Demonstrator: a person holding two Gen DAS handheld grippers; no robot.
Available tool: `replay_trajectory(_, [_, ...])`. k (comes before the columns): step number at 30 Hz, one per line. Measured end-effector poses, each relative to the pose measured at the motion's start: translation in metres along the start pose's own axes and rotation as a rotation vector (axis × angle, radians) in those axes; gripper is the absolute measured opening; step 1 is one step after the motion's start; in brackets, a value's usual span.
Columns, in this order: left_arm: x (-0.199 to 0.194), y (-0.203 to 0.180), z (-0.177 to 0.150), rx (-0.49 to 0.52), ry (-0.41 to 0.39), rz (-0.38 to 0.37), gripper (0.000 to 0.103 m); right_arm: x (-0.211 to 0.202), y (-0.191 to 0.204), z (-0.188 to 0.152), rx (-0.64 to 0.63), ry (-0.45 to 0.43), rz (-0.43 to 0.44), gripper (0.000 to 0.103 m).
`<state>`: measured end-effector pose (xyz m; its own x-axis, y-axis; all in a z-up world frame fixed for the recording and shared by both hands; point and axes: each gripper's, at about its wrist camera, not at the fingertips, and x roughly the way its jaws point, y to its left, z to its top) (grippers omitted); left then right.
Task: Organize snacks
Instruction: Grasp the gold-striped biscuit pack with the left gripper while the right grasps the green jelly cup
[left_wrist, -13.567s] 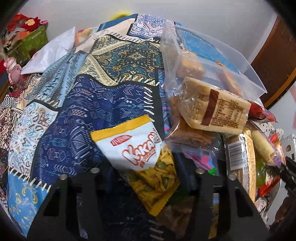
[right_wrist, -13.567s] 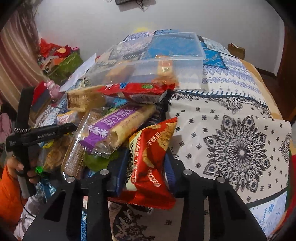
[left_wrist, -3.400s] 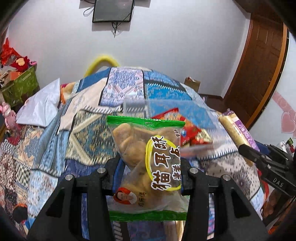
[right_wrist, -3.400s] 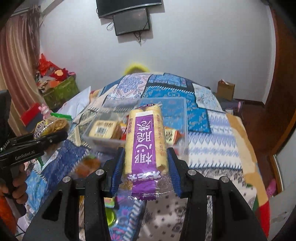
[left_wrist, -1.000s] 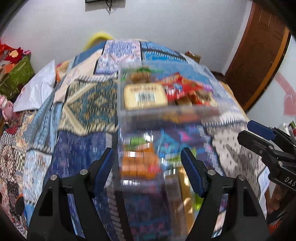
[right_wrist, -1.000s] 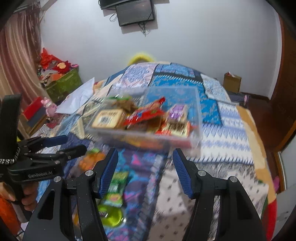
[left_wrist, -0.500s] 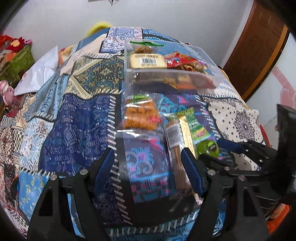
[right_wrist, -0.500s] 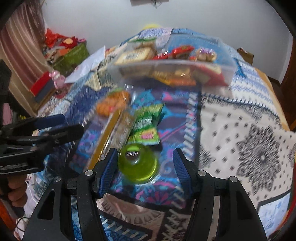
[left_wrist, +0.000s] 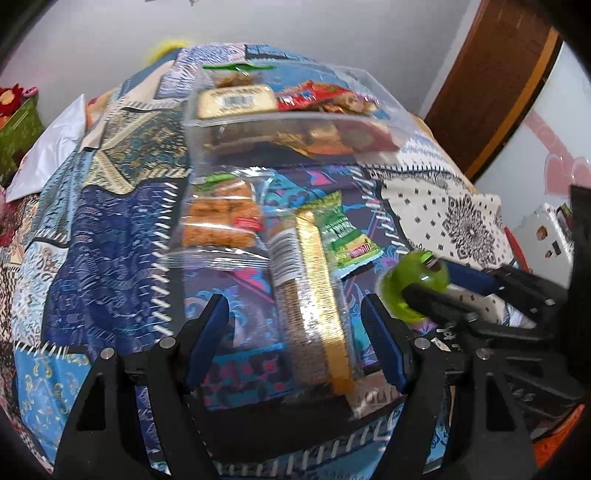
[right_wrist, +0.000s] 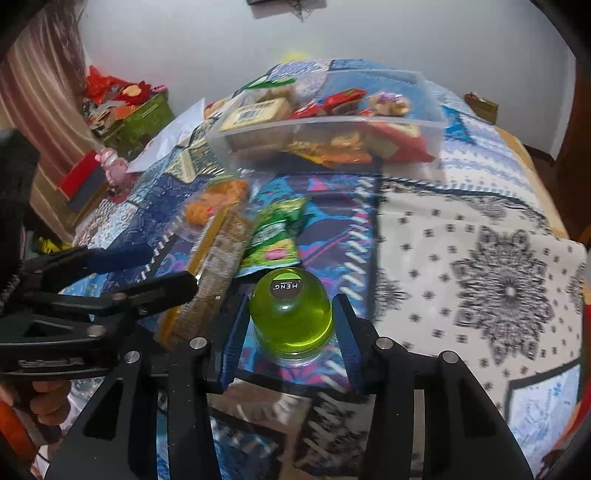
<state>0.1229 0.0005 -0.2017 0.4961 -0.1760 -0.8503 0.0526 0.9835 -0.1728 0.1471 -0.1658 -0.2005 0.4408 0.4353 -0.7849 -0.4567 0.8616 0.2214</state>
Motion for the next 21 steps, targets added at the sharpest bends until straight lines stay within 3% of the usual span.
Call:
replay_trajectory(2, [0.008, -0.005, 0.000, 0.011, 0.011, -0.001, 0.072, -0.004, -0.006, 0.000, 0.011, -0.009, -0.009, 0.043])
replay_trajectory(6, [0.022, -0.013, -0.002, 0.012, 0.022, 0.009, 0.048, -0.012, -0.016, 0.001, 0.032, -0.027, -0.018, 0.043])
replay_trajectory(8, [0.023, -0.012, -0.004, 0.007, 0.014, 0.015, 0.043, -0.015, -0.019, 0.002, 0.039, -0.035, -0.018, 0.043])
replay_trajectory(21, [-0.010, -0.004, 0.001, -0.020, -0.074, -0.002, 0.039, -0.032, -0.025, 0.022, 0.062, -0.108, -0.002, 0.041])
